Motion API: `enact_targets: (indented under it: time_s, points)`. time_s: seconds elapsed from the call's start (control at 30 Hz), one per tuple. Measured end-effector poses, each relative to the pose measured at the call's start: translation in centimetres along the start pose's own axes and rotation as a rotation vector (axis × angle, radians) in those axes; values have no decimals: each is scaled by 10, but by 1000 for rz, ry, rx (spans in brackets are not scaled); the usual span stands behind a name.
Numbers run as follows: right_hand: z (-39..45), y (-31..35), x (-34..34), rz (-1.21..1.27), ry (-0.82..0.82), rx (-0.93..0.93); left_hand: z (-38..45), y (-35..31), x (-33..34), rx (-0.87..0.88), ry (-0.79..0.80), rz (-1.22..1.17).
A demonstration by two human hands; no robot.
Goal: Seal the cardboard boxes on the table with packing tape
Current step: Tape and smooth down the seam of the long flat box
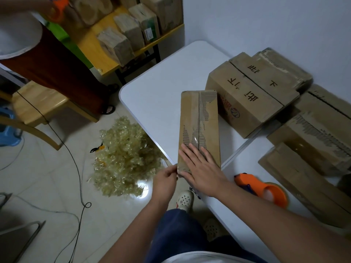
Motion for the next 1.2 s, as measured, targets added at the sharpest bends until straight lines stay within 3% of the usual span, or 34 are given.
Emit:
enact_targets:
  time_s: [0.1,0.23,0.4,0.53,0.63,0.73,0.83,1.0,1.2]
  points:
    - [0,0,1,7,4,7,-10,-8,14,60,58,170]
    - [1,-2,3,12,27,-12,-8,-7,6,33,223,77]
    - [3,-1,7,-40,29,3,8,-7,-5,-32,256,134]
    - [5,-2,5,-1,55,-24,18,-20,-13,-43,172,209]
    - [1,-7,-11,192,5,-38,26,-49,-16,106,4,402]
    - [-17,-28,-42,431,-181,84,34,-92,9,384,-139,673]
    - [-49,-70,-51,589,-316,346,41,-116,61,522,-182,974]
    - [-89,-99,-34,773,-313,573,55,-104,129,466,-60,1293]
    - [-93,-102,-29,861,-379,633,60,-103,84,492,151,1483]
Point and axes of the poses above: each hand's wrist, its own z-axis towards the middle knuckle, its own x-axis out of the palm, y = z × x, the point moved 8 cm from there along z, towards the middle knuckle, and after that the axes turned 8 degrees about -x, right-handed, at the moved point
